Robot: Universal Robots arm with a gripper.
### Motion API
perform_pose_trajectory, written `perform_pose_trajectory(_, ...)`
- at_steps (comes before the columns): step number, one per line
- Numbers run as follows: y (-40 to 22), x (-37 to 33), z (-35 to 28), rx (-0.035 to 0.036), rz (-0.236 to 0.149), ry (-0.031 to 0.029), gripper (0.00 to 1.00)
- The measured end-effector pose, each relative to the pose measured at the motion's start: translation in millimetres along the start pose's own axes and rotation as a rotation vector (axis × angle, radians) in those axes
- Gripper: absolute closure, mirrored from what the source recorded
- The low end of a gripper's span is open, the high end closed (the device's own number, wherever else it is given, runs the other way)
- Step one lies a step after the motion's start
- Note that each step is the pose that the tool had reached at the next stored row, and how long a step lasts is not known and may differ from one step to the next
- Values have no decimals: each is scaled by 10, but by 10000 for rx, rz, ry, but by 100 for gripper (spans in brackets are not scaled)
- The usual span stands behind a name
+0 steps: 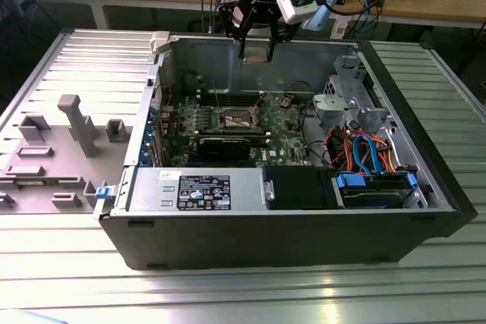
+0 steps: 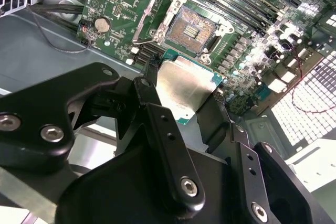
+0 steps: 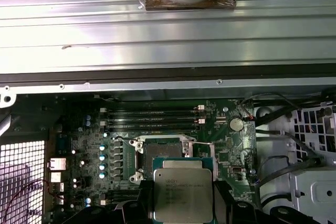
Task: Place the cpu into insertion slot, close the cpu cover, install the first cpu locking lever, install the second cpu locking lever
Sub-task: 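Place the cpu into insertion slot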
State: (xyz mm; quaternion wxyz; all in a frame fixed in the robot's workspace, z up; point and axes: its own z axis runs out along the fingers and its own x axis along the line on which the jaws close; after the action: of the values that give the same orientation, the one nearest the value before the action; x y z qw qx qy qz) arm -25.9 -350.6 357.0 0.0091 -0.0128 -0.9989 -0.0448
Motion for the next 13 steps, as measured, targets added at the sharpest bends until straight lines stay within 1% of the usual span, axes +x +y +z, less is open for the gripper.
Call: perform_pose_trajectory(13, -2, 2, 25, 1, 0, 0, 45)
